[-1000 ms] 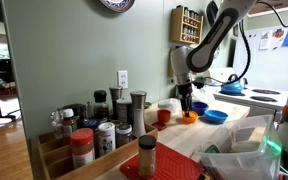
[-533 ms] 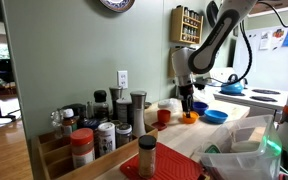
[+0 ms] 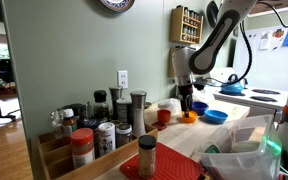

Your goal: Place the orange lid on the orange container

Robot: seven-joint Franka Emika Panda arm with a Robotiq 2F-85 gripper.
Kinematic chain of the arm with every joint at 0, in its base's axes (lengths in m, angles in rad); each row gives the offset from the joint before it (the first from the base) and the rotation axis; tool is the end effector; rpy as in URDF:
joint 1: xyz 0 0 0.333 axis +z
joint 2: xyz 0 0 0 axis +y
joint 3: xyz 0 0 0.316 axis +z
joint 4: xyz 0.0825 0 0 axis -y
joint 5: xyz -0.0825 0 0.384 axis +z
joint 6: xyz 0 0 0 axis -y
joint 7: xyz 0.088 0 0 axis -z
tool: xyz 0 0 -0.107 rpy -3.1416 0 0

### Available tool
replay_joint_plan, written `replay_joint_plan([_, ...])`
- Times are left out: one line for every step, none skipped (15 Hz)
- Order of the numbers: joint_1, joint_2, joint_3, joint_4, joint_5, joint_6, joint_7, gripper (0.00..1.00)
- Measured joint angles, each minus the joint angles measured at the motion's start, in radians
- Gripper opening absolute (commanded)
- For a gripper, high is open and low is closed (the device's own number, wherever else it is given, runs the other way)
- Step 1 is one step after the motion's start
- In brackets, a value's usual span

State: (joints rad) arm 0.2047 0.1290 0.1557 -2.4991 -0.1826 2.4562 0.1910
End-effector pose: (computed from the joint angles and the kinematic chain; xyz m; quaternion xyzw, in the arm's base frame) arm 0.4219 0.1608 0.2221 0.9828 0.1592 -0.0695 0.0628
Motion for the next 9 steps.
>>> replay_joint_plan([0.000,0.000,0.000,-0.001,0.000,0.003,0.001,0.60])
replay_joint_plan([0.000,0.000,-0.001,-0.001,-0.001,0.006,0.003,0.60])
replay_joint_plan([0.000,0.000,-0.001,-0.002,-0.002,0.011,0.004,0.60])
replay_joint_plan([0.000,0.000,-0.001,-0.002,-0.003,0.015,0.005,0.60])
replay_joint_plan([0.000,0.000,-0.001,-0.002,-0.004,0.017,0.005,0.60])
replay_joint_plan([0.000,0.000,-0.001,-0.003,-0.004,0.018,0.005,0.60])
replay_joint_plan([0.000,0.000,-0.001,-0.003,-0.004,0.018,0.005,0.60])
replay_joint_plan([0.000,0.000,-0.001,-0.003,-0.004,0.018,0.005,0.60])
replay_joint_plan([0.000,0.000,-0.001,-0.003,-0.004,0.018,0.005,0.60])
